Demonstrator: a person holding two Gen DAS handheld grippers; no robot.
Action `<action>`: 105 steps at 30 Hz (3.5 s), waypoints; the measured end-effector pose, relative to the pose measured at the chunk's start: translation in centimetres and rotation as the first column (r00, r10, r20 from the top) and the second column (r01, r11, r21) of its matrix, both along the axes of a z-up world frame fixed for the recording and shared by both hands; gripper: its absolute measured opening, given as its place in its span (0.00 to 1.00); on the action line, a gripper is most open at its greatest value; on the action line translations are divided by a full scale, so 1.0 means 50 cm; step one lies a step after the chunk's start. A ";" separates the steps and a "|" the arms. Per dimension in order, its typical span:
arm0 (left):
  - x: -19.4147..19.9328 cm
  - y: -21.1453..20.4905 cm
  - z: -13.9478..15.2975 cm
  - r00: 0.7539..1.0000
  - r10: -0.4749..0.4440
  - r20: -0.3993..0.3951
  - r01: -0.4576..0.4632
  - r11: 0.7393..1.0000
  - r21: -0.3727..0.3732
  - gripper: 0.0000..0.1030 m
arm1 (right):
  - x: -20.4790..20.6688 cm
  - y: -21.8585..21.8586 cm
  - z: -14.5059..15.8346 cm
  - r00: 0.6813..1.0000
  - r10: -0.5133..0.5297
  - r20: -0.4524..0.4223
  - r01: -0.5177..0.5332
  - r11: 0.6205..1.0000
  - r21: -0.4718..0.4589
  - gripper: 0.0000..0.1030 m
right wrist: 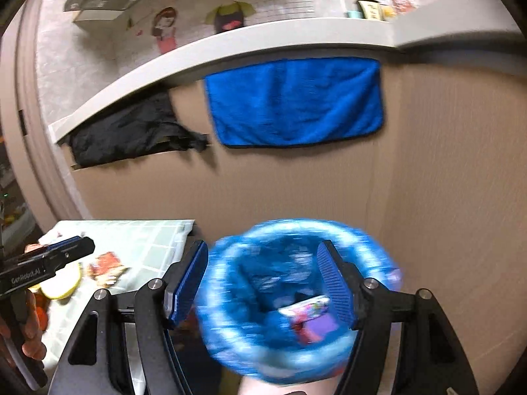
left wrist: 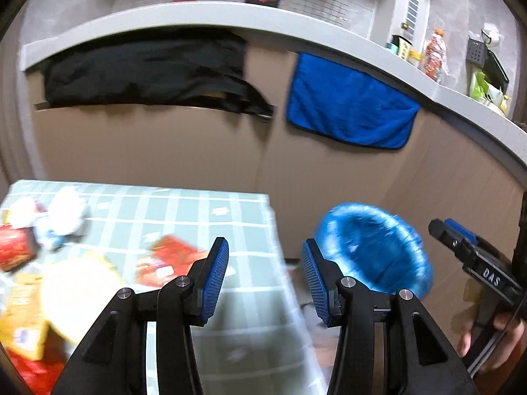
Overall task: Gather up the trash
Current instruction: 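Move both grippers back over the table toward the red plastic bag, then grasp the red plastic bag with the right gripper while the left grasps the red paper cup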
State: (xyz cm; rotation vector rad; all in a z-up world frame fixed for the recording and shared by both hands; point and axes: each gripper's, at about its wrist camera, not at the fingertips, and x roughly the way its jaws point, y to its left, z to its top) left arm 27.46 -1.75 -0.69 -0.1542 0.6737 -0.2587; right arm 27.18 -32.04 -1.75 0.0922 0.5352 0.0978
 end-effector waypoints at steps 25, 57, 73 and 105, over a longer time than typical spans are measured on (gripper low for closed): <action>-0.319 0.619 -0.100 0.869 0.486 -0.091 -0.491 0.869 -0.058 0.46 | -0.149 0.611 -0.067 0.812 0.559 -0.166 -0.570 0.822 -0.019 0.64; -0.309 0.543 -0.102 0.929 0.341 -0.141 -0.362 0.916 -0.170 0.46 | -0.199 0.575 -0.070 0.830 0.486 -0.274 -0.527 0.844 -0.099 0.40; -0.106 0.606 -0.102 0.935 0.309 -0.173 -0.325 0.943 -0.073 0.46 | -0.116 0.517 -0.111 0.829 0.464 -0.312 -0.510 0.856 -0.081 0.40; -0.272 0.571 -0.065 0.930 0.348 -0.122 -0.361 0.926 -0.113 0.02 | -0.214 0.527 -0.046 0.842 0.516 -0.159 -0.536 0.833 -0.137 0.53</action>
